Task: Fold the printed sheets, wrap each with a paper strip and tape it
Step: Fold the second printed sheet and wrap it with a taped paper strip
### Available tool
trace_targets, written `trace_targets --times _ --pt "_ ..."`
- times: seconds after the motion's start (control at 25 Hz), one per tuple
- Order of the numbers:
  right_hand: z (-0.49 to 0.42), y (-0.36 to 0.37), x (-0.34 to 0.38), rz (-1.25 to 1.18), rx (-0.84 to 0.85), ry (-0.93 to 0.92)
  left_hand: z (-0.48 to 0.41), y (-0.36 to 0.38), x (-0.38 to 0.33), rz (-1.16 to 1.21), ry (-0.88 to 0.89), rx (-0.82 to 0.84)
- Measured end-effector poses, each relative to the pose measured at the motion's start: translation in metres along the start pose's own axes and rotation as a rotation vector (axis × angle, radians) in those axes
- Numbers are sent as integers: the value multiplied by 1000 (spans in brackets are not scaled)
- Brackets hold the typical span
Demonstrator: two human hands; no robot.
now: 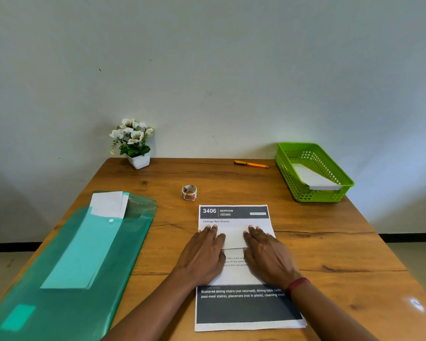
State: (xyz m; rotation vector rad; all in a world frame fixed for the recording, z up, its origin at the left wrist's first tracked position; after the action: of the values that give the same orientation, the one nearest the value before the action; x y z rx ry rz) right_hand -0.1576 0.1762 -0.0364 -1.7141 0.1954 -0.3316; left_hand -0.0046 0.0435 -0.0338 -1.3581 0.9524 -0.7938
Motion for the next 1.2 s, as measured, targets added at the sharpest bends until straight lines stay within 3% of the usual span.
trace_targets --times 0.32,0.76,1.0,1.2 --pt "2 21 12 3 173 -32 6 15 -12 -13 -33 19" --pt "12 22 -7 -71 137 238 3 24 2 28 -216 55" --pt "4 7 -22 -57 21 186 1 18 12 71 -184 -14" --pt "-7 3 -47 -220 31 213 -4 8 34 211 -167 -85"
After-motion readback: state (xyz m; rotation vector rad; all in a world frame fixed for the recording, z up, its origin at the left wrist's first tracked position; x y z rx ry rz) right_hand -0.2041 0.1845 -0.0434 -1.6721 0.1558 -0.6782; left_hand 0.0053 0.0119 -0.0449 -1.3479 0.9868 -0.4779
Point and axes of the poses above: each hand's wrist, its own z-axis away from the middle knuckle, its own y-axis out of the palm, x = y × z, the point moved 1 cm from there along -z, towards the middle knuckle
